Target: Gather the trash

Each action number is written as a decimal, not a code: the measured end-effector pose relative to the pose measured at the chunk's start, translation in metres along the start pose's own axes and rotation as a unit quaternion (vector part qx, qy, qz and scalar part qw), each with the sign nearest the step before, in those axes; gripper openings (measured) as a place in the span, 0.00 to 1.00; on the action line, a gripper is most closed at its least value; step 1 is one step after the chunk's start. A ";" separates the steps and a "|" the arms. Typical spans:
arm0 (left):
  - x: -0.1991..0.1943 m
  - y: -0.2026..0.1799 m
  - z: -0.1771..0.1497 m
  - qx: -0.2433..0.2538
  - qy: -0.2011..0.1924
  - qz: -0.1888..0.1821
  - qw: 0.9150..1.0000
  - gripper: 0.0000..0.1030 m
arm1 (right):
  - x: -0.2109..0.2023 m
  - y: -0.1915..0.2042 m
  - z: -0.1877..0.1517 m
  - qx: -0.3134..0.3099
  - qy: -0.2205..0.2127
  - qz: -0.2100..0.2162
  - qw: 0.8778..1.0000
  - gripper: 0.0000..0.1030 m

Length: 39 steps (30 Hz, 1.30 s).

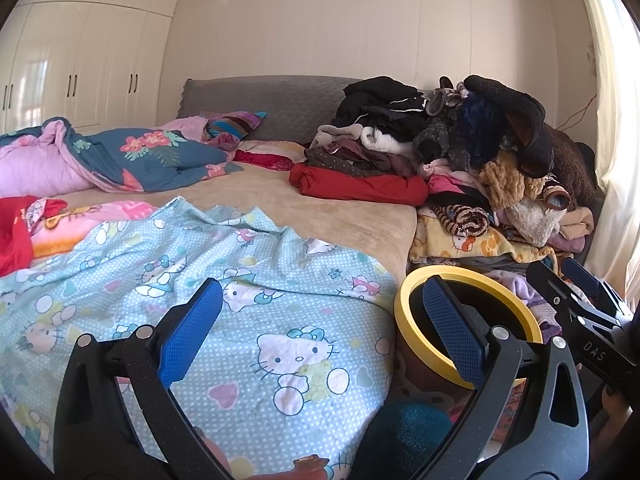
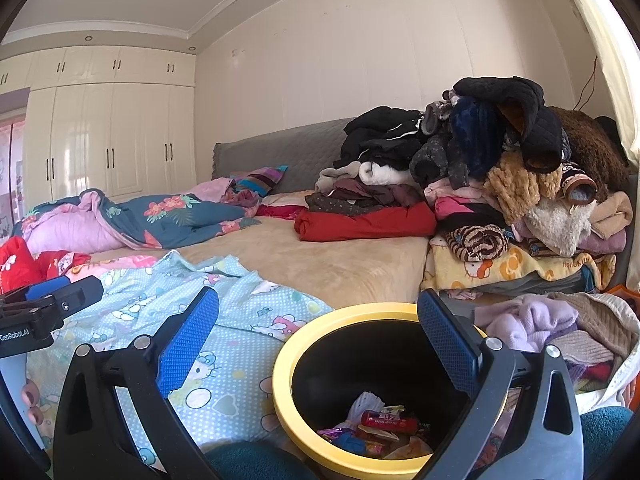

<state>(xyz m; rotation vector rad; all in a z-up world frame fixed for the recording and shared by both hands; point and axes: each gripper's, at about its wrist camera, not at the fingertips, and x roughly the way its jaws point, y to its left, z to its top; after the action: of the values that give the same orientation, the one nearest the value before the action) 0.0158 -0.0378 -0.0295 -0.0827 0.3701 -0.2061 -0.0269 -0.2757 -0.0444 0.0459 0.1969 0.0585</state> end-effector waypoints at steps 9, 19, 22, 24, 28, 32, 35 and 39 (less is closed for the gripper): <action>0.000 0.000 0.000 0.001 0.001 0.000 1.000 0.89 | 0.000 0.000 0.000 0.000 0.000 0.000 1.000 0.94; 0.000 0.002 0.001 0.002 0.001 0.002 1.000 0.89 | 0.000 0.000 0.000 0.000 0.000 0.000 1.000 0.94; 0.000 0.001 0.001 0.001 0.002 0.002 1.000 0.89 | 0.000 0.000 0.001 0.001 0.000 0.000 1.000 0.94; 0.000 0.001 0.001 0.001 0.002 0.002 1.000 0.89 | 0.000 0.000 0.001 0.001 0.000 0.000 1.000 0.94; 0.000 0.001 0.000 0.000 0.002 0.001 1.000 0.89 | 0.000 0.000 -0.001 0.002 0.002 0.001 1.000 0.94; 0.000 0.001 0.000 0.000 0.002 0.001 1.000 0.89 | 0.000 0.000 -0.002 0.002 0.002 0.000 1.000 0.94; 0.000 0.001 0.000 0.000 0.003 0.001 1.000 0.89 | 0.000 0.000 -0.001 0.002 0.003 0.001 1.000 0.94; -0.001 0.002 0.000 0.000 0.003 0.000 1.000 0.89 | 0.000 0.002 -0.003 0.002 0.002 0.001 1.000 0.94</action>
<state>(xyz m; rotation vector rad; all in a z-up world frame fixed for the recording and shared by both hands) 0.0157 -0.0354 -0.0299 -0.0829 0.3762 -0.2064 -0.0276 -0.2735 -0.0471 0.0501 0.2018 0.0592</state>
